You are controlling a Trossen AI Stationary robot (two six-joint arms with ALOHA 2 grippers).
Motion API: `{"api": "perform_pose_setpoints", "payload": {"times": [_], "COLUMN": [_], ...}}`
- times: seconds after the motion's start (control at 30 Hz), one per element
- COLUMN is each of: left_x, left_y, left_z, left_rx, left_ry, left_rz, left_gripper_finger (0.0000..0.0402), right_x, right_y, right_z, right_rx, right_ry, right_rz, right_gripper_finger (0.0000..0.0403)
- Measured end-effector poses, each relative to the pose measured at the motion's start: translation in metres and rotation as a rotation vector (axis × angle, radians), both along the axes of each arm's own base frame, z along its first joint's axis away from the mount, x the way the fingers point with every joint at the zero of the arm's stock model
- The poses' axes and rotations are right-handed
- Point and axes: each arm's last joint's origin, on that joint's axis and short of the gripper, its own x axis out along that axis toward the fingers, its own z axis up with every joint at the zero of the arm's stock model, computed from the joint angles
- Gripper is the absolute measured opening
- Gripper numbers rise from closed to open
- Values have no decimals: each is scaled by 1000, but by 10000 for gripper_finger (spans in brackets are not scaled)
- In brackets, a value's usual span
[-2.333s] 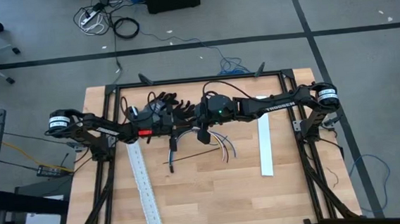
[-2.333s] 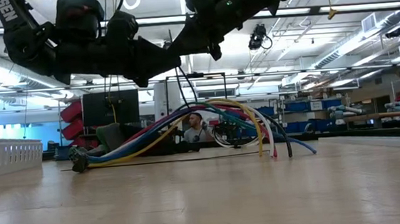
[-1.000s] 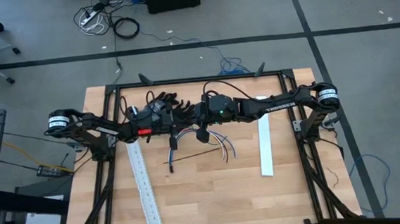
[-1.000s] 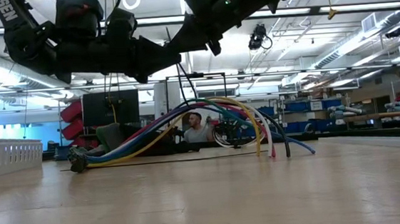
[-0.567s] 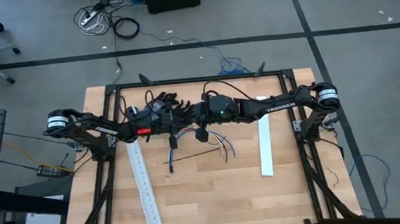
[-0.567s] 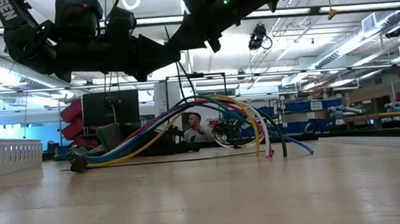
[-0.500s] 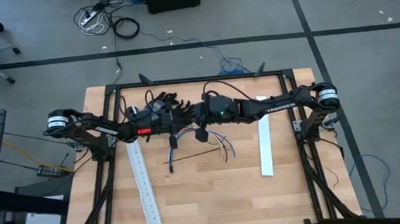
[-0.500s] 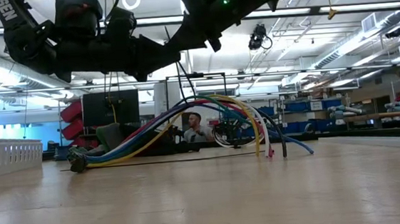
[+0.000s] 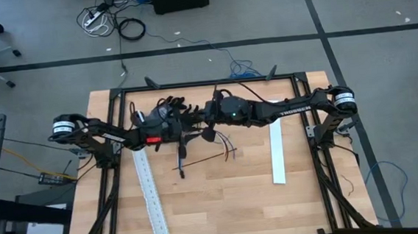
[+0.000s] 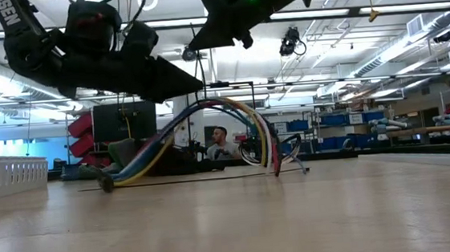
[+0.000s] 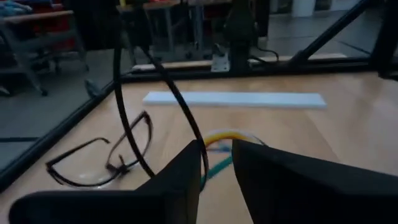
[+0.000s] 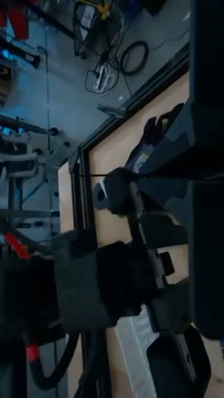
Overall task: Ziptie cables
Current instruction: Wrap the cables together using the black zip
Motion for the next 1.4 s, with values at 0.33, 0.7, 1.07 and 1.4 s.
{"api": "perform_pose_setpoints", "payload": {"times": [0.33,0.7,1.07,1.4], "left_x": [-9,-21,-7,-7], "left_y": [1,0,8,8], "left_z": [-8,1,4,9], "left_rx": [42,34,16,-57], "left_ry": [35,-139,-94,-151], "left_rz": [83,-3,-10,-8], "left_gripper_finger": [88,89,159,218], "right_x": [-1,-2,-2,-3], "right_y": [4,4,4,-1], "right_z": [-9,-13,-13,-14], "right_rx": [97,157,159,157], "right_ry": [61,89,89,94], "right_rz": [96,128,128,125], "right_gripper_finger": [0,0,0,0]}}
